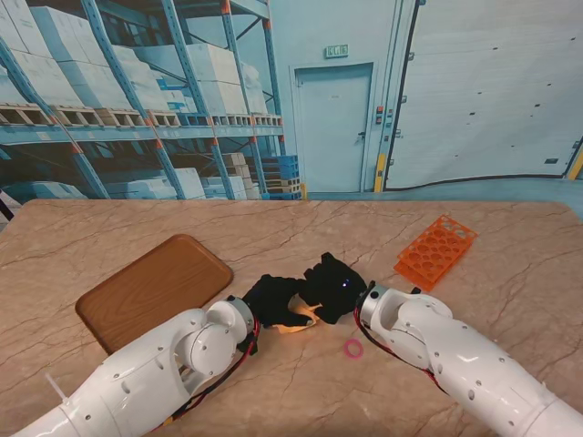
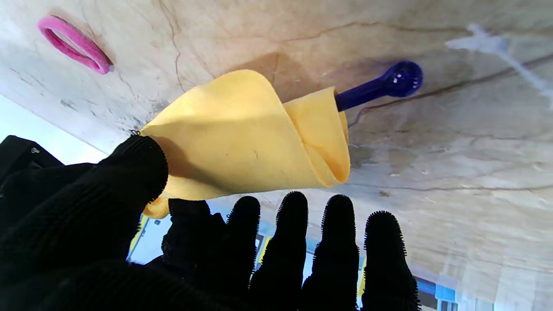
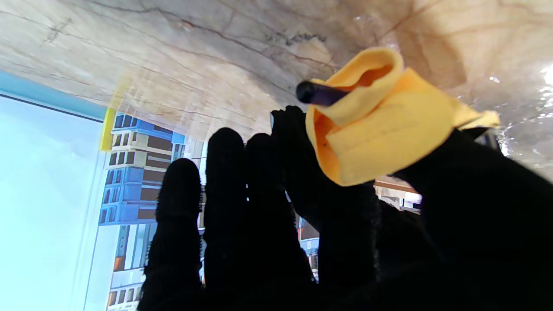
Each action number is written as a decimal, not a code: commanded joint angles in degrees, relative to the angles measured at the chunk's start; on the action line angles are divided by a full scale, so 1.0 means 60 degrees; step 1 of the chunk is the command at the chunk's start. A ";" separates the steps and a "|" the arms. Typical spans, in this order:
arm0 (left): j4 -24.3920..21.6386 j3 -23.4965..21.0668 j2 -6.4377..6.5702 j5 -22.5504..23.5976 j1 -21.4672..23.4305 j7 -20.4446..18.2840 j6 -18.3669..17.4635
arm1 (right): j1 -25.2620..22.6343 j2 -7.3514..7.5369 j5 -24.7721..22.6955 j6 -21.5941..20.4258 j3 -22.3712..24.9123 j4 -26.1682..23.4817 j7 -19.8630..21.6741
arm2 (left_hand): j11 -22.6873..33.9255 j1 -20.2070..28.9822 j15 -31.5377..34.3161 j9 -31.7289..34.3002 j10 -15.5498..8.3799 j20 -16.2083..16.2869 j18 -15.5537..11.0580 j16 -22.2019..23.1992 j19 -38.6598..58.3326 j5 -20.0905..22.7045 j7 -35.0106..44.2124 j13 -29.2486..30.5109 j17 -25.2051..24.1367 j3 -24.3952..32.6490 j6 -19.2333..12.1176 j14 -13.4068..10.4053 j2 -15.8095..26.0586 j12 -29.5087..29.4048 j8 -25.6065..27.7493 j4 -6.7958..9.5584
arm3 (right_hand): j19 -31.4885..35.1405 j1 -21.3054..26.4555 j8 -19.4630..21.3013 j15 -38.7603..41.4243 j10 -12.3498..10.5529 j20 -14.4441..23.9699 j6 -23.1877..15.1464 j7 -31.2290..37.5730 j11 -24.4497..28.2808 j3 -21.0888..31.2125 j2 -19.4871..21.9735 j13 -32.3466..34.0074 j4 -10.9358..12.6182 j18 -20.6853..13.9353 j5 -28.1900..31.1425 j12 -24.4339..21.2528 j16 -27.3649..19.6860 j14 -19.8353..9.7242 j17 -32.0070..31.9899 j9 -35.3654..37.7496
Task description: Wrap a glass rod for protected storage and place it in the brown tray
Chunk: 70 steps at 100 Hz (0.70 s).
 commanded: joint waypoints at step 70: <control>-0.0316 -0.0049 0.0071 -0.0097 0.0153 -0.0082 0.0277 | -0.0285 -0.0057 -0.0105 -0.0038 0.0366 -0.0360 0.0001 | -0.0756 -0.0514 -0.1055 -0.1265 0.0165 -0.1120 -0.0616 -0.0745 -0.2070 0.0503 -0.1295 -0.1326 -0.0077 -0.0839 0.0664 -0.0287 -0.0320 -0.0563 -0.0884 0.0046 | 0.0162 0.0530 0.0128 0.0807 0.0207 -0.0066 -0.0245 0.0342 0.0589 0.0495 0.0084 0.0371 -0.0118 0.0232 0.0184 0.0356 0.0465 -0.0079 -0.0152 0.0362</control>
